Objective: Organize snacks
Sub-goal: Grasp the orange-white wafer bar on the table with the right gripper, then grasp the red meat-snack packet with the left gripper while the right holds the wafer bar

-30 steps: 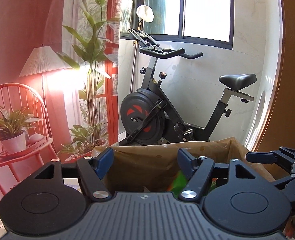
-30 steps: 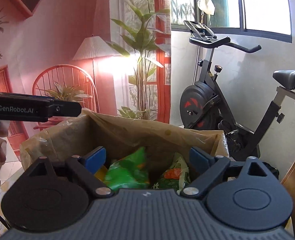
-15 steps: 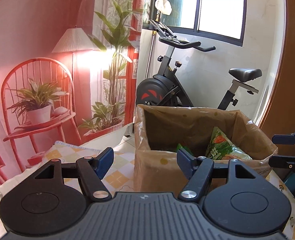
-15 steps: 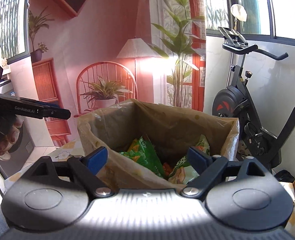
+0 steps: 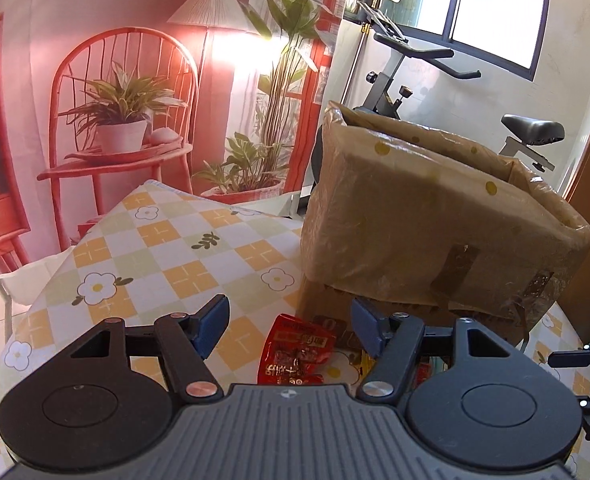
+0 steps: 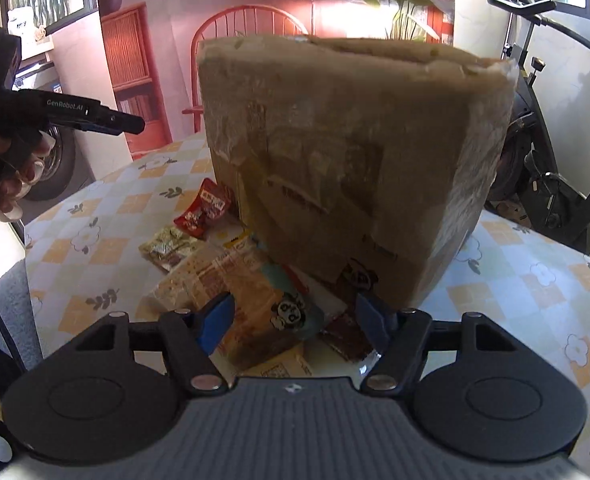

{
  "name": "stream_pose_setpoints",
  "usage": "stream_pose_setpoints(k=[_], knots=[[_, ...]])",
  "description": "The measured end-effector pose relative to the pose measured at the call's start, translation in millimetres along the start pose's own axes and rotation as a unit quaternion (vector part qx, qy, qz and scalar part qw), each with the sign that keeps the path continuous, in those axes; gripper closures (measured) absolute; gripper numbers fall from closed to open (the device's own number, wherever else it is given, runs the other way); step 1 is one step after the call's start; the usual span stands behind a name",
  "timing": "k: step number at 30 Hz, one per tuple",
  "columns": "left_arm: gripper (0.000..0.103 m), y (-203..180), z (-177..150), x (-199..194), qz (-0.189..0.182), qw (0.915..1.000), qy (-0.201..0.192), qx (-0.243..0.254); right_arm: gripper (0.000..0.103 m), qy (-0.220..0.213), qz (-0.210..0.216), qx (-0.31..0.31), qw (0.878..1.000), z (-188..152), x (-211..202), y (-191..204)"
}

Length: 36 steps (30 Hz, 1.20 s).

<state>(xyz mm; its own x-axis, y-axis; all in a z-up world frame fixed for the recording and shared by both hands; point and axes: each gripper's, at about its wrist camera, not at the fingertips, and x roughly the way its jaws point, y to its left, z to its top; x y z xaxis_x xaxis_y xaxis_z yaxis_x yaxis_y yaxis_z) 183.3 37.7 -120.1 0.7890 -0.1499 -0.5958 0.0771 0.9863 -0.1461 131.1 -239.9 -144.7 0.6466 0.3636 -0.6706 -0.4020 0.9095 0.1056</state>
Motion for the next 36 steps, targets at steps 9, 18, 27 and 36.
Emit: stream_pose_setpoints(k=[9,18,27,36], knots=[[0.036,-0.5,-28.0,13.6,0.016,0.9994,0.032,0.001,0.035,0.075,-0.010,-0.022,0.997,-46.7,32.9,-2.1],[0.036,1.1,-44.4,19.7,0.029,0.9983,0.049,0.002,0.058,0.028,-0.029,0.037,0.999,-64.8,41.3,-8.8],[0.037,1.9,-61.2,31.6,0.029,0.9966,0.077,0.003,0.064,-0.039,-0.061,0.074,0.995,-77.7,43.2,-2.4],[0.037,-0.2,-61.8,62.0,0.020,0.9955,0.091,0.019,0.064,-0.046,-0.078,0.063,0.994,-80.9,44.4,4.8]])
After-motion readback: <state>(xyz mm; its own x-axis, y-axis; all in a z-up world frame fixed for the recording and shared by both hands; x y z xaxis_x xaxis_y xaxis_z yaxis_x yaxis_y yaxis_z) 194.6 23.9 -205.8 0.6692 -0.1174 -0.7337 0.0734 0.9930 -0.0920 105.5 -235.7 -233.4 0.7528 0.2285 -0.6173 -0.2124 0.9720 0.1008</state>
